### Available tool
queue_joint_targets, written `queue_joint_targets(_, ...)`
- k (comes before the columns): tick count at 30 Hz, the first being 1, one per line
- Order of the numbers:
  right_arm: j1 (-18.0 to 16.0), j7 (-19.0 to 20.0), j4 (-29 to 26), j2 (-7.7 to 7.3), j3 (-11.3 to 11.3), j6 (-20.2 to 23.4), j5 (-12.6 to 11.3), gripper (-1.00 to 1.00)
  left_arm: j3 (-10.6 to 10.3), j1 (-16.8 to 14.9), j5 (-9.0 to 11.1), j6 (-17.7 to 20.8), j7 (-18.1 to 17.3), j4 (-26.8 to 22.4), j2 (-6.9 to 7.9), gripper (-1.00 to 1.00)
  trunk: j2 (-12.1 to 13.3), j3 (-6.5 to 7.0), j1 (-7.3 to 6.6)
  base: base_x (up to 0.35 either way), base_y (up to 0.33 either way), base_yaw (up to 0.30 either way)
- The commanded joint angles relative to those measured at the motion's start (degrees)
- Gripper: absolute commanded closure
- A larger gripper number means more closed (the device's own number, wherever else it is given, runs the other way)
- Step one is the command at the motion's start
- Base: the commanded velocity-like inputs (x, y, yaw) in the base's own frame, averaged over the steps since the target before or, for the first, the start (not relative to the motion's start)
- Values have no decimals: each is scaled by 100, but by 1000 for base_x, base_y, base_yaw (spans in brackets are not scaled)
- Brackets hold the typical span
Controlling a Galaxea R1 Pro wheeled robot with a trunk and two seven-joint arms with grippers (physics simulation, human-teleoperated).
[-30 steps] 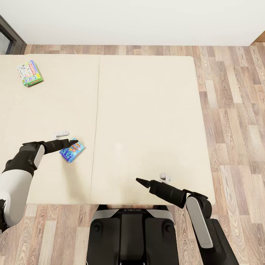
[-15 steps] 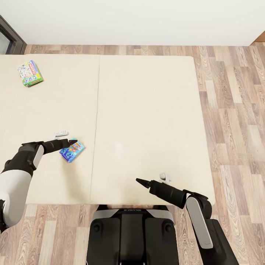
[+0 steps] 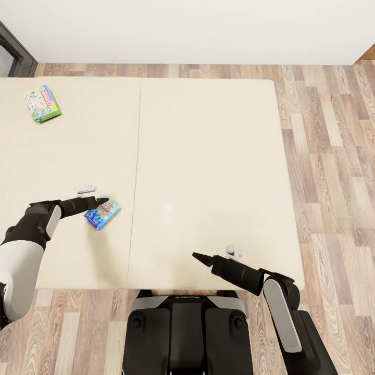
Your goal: Put all the toys in the child's room - the three board games (two on the bed and one on the table), the two jigsaw puzzles on the table, and the tennis ball on the table - inside the toy box on the table in the child's room.
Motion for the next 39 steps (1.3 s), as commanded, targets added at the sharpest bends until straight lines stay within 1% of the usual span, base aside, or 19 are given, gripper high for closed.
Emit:
queue_joint_targets(1, -2, 42, -2, 3, -6, 22, 39, -100, 28, -2, -19, 43, -34, -6, -3, -100, -8, -5, 3, 0, 0, 0)
queue_joint_targets(18, 6, 43, -2, 3, -7, 10, 39, -100, 20, -1, -17, 44, -33, -6, -11, -100, -8, -14, 3, 0, 0, 0)
queue_joint_targets(29, 7, 43, -2, 3, -5, 14, 39, -100, 19, 29, -16, 43, -29, -6, -10, -100, -8, -63, 3, 0, 0, 0)
queue_joint_targets(39, 6, 43, -2, 3, -8, 14, 39, -100, 20, 53, -16, 43, -29, -6, -10, -100, -8, -147, 3, 0, 0, 0)
